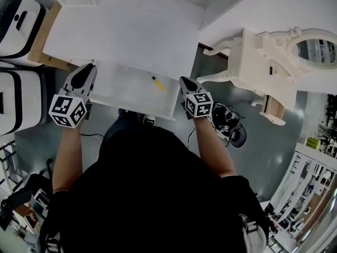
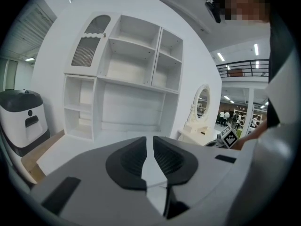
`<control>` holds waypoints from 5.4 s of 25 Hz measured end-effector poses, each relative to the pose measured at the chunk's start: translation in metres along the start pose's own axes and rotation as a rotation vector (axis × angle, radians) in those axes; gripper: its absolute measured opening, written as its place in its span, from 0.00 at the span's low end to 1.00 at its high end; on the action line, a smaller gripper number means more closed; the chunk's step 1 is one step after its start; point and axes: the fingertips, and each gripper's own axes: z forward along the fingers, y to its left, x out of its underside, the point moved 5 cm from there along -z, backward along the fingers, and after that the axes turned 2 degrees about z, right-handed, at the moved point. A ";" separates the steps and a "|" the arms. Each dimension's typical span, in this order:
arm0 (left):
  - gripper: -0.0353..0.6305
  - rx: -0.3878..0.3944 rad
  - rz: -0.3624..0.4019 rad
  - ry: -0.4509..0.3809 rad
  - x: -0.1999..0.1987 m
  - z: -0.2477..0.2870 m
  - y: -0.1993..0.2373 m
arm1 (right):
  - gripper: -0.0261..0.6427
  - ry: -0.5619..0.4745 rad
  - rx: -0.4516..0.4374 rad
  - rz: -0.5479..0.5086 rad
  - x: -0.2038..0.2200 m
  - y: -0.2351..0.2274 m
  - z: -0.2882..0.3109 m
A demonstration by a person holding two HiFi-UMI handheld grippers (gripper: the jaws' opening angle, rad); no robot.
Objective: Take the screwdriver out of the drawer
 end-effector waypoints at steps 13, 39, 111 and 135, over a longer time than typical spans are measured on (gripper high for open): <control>0.14 0.020 -0.005 0.039 0.012 0.021 0.016 | 0.07 0.175 -0.034 -0.059 0.056 0.011 0.051; 0.14 0.056 -0.028 0.146 0.049 0.072 0.059 | 0.13 0.432 -0.046 -0.086 0.157 0.014 0.143; 0.14 0.118 -0.057 0.238 0.103 0.090 0.078 | 0.16 0.758 0.066 -0.270 0.239 0.010 0.221; 0.14 0.108 -0.002 0.138 0.056 0.062 0.041 | 0.16 0.611 -0.097 -0.431 0.179 0.079 0.174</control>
